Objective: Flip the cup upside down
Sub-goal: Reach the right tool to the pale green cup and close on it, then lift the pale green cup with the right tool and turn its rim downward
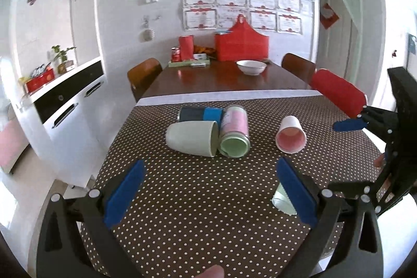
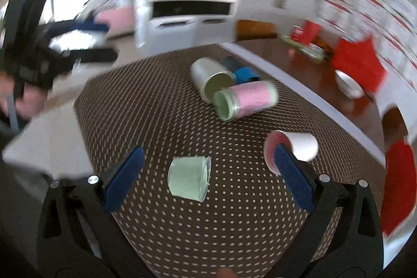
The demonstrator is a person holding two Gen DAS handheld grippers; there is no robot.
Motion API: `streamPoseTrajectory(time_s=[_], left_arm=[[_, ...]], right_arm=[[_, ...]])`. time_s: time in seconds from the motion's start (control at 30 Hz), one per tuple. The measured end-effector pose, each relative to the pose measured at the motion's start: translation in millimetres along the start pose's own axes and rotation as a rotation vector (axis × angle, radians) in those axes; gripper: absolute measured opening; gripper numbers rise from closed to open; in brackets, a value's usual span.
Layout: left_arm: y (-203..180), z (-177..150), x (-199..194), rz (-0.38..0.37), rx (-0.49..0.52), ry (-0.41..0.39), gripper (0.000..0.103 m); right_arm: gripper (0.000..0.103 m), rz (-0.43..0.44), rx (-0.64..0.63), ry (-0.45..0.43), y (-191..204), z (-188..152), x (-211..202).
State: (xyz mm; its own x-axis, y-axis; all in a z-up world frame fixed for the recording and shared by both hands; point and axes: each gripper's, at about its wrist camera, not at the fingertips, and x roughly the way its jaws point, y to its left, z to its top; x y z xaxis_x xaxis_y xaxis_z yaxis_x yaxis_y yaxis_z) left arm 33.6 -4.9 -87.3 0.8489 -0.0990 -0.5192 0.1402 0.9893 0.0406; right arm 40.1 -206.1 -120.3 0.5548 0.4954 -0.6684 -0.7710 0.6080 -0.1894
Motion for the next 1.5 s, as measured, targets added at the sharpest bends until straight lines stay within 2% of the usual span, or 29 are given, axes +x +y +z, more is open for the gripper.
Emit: streamPoseTrajectory(time_s=[0.17,0.27,0.47,0.57,0.7,0.83,0.9,0.97,1.2,1.5], left_arm=[[7,-8,3,0.029,-0.043,0.029,0.099],[8,-11,8,0.037,-0.059,0.05,0.099],[6,-15,20,0.058,-0.069,0.088,0.099],[8,-19,25,0.075,-0.073,0.11,0.099],[12,-24,33,0.092,-0.085,0.143,0.099],[16,-28,39,0.093,-0.093,0.162,0.099],[17,-28,42,0.087,-0.091,0.167,0.099],[17,-29,43,0.079,-0.088,0.168,0.099],[16,-32,47,0.04,-0.089,0.174,0.099],[14,-35,44,0.027,-0.083,0.173,0.099]], right_arm=[[0.097,0.163,-0.234,0.156,3,2,30],[0.097,0.224,-0.382,0.243,8,4,48],[0.097,0.374,-0.589,0.405,16,12,82],[0.097,0.424,-0.679,0.488,25,13,102],[0.096,0.44,-0.781,0.559,36,12,122],[0.087,0.448,-0.808,0.582,40,14,133],[0.069,0.454,-0.799,0.61,43,13,141],[0.064,0.438,-0.796,0.647,40,5,145],[0.064,0.422,-0.726,0.707,25,-3,138],[0.064,0.421,-0.669,0.716,10,17,135]])
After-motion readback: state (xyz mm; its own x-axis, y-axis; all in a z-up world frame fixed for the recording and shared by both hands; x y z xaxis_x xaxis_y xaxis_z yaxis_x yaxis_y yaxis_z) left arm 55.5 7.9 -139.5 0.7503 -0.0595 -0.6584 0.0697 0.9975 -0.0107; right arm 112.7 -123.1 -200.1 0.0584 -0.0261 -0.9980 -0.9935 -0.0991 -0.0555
